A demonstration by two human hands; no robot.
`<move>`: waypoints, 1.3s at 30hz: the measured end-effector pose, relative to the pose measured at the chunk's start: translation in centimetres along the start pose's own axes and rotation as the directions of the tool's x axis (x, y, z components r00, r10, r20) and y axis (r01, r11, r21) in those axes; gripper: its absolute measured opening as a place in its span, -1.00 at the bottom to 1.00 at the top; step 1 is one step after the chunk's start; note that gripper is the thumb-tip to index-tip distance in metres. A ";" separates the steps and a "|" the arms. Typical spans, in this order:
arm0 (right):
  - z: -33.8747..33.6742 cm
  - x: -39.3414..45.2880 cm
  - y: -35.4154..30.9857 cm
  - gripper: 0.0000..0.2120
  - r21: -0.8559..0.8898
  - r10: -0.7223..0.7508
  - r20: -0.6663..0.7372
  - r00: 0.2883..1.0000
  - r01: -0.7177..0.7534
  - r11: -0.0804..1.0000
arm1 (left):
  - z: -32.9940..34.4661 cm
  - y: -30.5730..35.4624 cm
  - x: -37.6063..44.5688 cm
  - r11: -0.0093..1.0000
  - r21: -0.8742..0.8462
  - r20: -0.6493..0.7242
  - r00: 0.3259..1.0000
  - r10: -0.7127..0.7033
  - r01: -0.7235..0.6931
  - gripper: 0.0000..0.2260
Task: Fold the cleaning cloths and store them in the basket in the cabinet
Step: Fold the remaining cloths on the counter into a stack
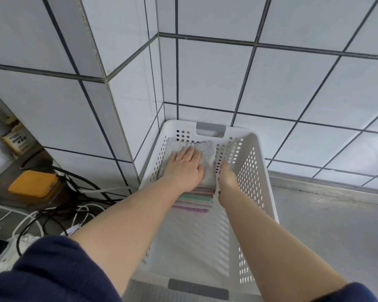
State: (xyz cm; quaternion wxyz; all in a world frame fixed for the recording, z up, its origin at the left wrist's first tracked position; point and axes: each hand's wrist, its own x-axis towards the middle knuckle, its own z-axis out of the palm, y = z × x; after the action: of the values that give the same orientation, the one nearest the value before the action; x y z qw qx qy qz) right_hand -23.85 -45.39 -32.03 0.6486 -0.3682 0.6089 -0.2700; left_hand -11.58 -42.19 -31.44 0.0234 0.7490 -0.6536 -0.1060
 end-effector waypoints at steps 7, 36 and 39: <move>0.5 0.9 1.9 -0.32 0.063 0.199 0.191 0.961 -0.214 0.975 | 0.3 -0.3 -0.2 1.000 0.016 0.025 1.000 -0.011 0.011 -0.49; 3.6 -5.2 2.0 -0.67 -0.822 -0.041 0.569 0.821 0.570 0.007 | -3.7 -2.0 -15.0 0.994 -0.105 -0.219 0.976 0.009 -0.033 -0.38; 4.5 -3.3 2.3 -0.67 -0.818 -0.072 0.575 0.815 0.575 -0.024 | -3.5 -2.2 -15.0 0.992 -0.120 -0.229 0.973 0.019 -0.048 -0.39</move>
State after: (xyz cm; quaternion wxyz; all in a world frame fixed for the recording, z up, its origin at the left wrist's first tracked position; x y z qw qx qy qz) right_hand -19.95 -40.70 -31.99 0.2372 -0.8818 0.3822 0.1414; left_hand -10.60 -27.50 -26.50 0.1464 0.7421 -0.6514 -0.0597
